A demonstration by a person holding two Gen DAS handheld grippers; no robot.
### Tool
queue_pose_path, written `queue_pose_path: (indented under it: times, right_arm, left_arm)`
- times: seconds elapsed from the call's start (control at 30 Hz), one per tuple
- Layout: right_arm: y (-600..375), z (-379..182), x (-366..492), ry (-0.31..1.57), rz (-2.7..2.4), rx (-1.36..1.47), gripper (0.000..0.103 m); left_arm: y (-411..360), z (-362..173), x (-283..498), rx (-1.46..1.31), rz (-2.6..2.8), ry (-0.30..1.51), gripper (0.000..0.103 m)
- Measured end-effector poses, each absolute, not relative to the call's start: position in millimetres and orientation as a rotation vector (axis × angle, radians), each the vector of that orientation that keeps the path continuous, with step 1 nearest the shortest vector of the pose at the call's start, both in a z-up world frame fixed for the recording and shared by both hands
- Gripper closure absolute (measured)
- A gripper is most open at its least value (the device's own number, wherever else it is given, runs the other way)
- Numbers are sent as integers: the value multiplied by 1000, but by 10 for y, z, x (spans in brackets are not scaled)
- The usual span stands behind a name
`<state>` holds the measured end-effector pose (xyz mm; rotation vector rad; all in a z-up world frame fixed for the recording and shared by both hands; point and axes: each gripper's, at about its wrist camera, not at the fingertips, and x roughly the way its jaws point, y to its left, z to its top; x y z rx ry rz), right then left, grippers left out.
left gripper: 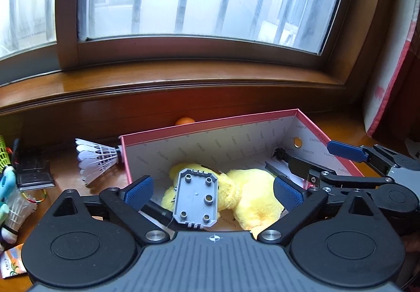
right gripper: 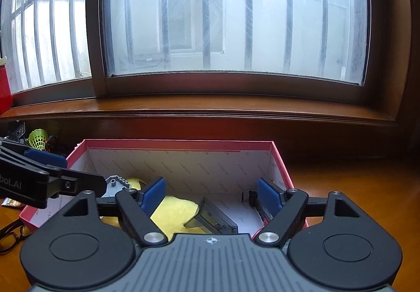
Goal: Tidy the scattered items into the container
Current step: 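Lower the plate and tray into the box and open both grippers, then withdraw both open grippers from the box toward the pile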
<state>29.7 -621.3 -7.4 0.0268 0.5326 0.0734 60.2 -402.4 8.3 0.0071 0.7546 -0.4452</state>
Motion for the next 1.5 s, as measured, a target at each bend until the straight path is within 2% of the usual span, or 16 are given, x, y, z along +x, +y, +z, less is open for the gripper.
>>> queue_pose_path:
  times: [0.33, 0.73, 1.2, 1.5]
  right_arm:
    - [-5982, 6, 90, 512, 105, 1, 18]
    - [-5115, 132, -169, 503, 174, -32, 18]
    - [-3678, 148, -401, 526, 296, -95, 16]
    - [-3034, 122, -393, 537, 329, -121, 16]
  left_arm:
    - [-3661, 163, 220, 47, -358, 715, 0]
    - [-2464, 167, -205, 52, -187, 694, 0]
    - [-1018, -194, -291, 117, 7, 753, 0]
    - [-551, -462, -68, 80, -120, 767, 0]
